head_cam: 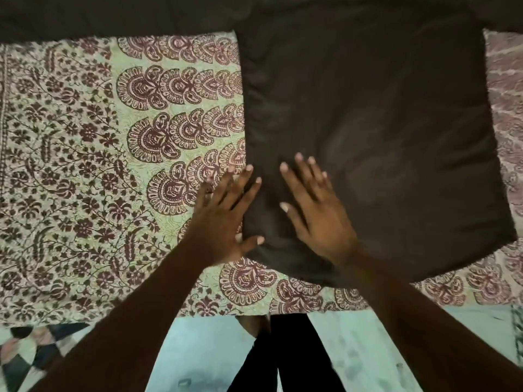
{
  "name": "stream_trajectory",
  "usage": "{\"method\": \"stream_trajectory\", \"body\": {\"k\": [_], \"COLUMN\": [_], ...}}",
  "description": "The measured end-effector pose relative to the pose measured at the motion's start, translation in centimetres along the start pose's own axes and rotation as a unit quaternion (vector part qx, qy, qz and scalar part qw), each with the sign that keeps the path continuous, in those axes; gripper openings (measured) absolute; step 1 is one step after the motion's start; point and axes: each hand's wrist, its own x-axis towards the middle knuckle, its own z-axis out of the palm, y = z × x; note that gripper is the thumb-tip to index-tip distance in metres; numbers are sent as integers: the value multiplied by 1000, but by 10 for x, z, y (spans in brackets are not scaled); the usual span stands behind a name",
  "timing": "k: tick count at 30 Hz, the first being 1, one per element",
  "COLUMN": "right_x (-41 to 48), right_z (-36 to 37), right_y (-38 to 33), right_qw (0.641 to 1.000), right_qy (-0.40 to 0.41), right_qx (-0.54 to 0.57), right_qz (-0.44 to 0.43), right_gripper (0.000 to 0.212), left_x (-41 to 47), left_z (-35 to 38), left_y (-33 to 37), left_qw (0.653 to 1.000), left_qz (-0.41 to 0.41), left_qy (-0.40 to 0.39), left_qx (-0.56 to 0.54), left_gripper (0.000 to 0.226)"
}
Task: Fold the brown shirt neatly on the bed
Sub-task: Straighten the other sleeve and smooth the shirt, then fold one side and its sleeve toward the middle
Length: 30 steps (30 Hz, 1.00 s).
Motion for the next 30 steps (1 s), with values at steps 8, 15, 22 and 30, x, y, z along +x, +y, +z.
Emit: {"method": "stream_trajectory", "body": {"k": [8,15,22,30], "right_x": [80,77,252,291], "right_z": [10,-8,-18,-3], "right_y": [16,32,72,30], "right_qw": [989,989,992,998], "right_qy": [-65,-62,6,-39], "right_qx": [-135,-49,-61,-47], "right_qz": [-5,-121,111,20], "right_gripper": [69,60,63,60], "left_x": [0,146,210,210], "left_z": [-9,-70,-78,-99], "left_y": [0,-58,-100,-130], "left_qw": [990,983,998,960], "left_qz": [-46,-77,-28,-140], "left_qy": [74,150,50,221], "left_qx": [-113,-77,6,-100], "left_gripper": [69,67,71,50]}}
